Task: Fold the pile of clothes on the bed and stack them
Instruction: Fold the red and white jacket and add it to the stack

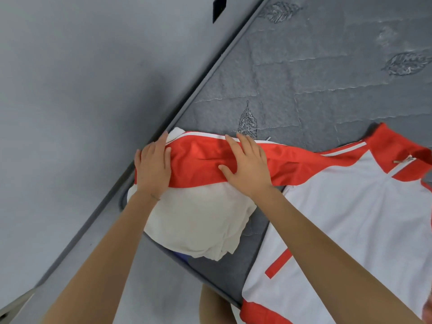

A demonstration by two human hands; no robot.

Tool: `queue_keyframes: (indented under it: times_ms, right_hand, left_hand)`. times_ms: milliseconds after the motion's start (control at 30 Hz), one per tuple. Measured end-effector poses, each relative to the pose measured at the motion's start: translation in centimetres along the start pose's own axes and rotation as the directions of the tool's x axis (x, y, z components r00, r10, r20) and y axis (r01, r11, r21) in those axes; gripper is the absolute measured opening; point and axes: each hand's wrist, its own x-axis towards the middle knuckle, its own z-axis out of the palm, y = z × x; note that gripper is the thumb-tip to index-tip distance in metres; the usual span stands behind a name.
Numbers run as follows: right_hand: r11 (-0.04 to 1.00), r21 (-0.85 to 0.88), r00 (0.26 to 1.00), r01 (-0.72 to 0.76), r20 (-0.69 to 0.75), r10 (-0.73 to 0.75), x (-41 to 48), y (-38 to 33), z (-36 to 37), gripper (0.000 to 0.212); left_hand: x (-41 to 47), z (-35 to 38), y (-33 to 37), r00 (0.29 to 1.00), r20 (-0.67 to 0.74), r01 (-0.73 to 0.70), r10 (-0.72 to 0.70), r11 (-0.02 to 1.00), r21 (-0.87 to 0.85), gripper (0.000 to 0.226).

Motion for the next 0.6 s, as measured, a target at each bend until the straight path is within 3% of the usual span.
queue_keyframes:
  times_ms: [67,200,300,367,500,600]
  right_hand:
    - [1.000,0.000,1.000,0.013,-0.013,-0.013,0.2,-0.6,0.4,0.074]
    - [0.999,0.020,0.999,0.032,-0.013,-0.032,-0.3,-1.3,1.0,0.077]
    - [0.998,0.056,0.999,0.038,-0.038,-0.036,-1.2,-1.8,1.2,0.082]
    - [0.995,0.082,0.997,0.058,-0.047,-0.055,-2.1,-2.3,1.5,0.085]
    - [0.988,0.115,0.991,0.106,-0.099,-0.095,-4.3,-2.5,1.9,0.089]
    - [0.984,0.136,0.988,0.111,-0.125,-0.094,-6.2,-1.5,1.4,0.097]
  left_hand:
    - [0.9,-0.5,-1.0,1.000,0.020,0.017,-0.017,0.999,-0.040,0.040]
    - [1.7,-2.2,-2.2,0.993,0.053,-0.107,0.106,0.994,0.014,0.020]
    - [1.7,-4.2,-1.7,0.980,0.159,-0.109,0.121,0.991,-0.079,0.008]
    - [1.5,-5.2,-0.7,0.965,0.235,-0.095,0.119,0.989,-0.112,0.012]
    - [0.3,-5.7,4.0,0.925,0.371,0.089,0.082,0.903,-0.421,0.014]
    - [-0.8,-4.2,7.5,0.918,0.383,0.149,0.100,0.810,-0.567,0.015]
